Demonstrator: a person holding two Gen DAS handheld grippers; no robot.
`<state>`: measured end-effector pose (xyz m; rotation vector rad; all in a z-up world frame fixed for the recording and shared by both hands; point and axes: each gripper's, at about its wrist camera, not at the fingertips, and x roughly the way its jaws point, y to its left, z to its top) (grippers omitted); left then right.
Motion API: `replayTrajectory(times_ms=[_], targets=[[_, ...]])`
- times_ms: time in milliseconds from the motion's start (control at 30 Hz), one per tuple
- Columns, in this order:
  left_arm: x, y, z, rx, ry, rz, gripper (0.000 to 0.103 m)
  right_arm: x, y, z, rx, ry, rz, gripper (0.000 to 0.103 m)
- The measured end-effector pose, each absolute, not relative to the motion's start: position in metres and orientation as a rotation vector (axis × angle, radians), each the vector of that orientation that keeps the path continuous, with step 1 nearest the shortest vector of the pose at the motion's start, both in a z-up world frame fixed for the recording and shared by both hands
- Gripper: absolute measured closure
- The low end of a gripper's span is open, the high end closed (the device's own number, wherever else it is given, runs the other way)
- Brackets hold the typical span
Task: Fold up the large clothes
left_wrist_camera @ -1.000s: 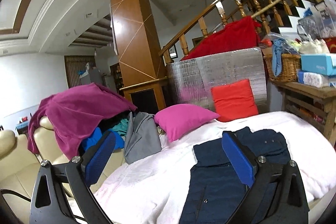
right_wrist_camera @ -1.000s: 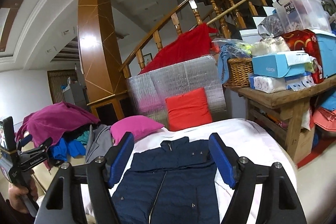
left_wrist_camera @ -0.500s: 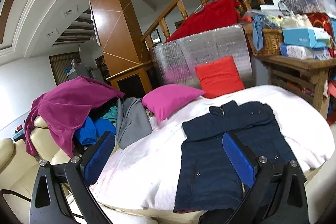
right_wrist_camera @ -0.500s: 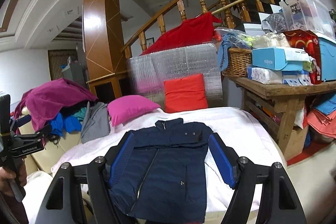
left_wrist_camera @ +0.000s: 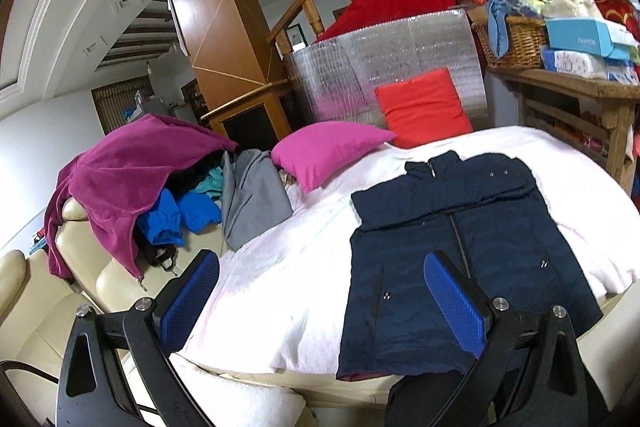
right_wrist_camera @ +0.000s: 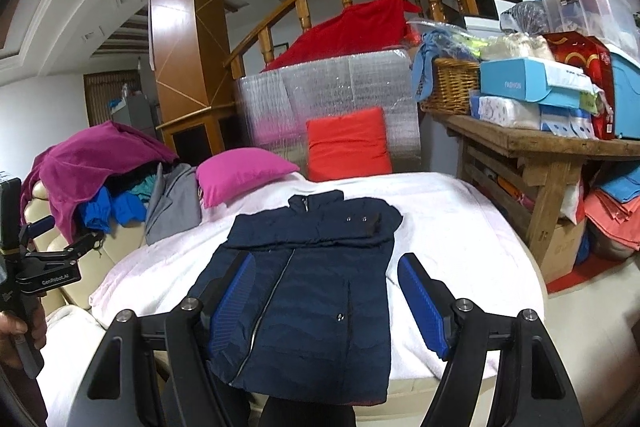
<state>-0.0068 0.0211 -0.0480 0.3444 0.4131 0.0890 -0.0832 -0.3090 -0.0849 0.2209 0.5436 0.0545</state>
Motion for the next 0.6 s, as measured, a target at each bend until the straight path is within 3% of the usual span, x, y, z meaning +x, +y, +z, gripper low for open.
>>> replayTrajectory(times_ms=[600], targets=[[0.01,0.047,-0.08,0.338,0.509,0.135,0.001,-0.064,-0.293,-0.115,0.195,0.637,0.08,0.026]])
